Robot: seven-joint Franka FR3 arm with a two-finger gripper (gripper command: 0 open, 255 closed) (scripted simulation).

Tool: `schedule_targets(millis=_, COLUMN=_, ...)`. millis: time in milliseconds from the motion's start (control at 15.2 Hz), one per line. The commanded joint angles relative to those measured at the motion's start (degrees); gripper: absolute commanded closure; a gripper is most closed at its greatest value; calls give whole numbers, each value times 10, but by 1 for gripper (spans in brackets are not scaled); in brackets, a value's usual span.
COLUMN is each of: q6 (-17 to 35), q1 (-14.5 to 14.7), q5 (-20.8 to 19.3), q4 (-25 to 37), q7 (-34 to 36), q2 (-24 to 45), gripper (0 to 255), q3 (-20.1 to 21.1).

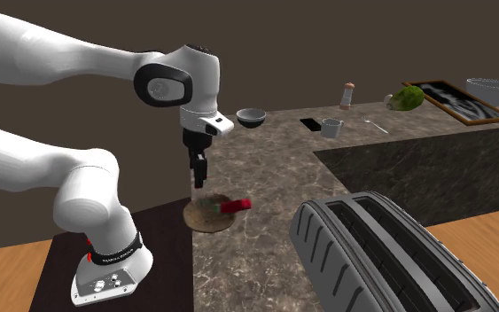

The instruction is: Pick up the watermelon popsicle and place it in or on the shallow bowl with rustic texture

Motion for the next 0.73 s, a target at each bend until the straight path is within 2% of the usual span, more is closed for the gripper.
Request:
schedule_targets(millis=0, q6=-29, q1=0, q5=0, q4=32, q7=1, q2=3, gripper=0, q3=0)
schedule_targets(millis=132, q6=-59, q1=0, q5=0, q4=69, q7=1, q2=10, gripper=0, q3=0)
schedule_targets(millis=660, q6=-59, q1=0, q5=0, q4=69, q7=1, q2=10, gripper=0, q3=0)
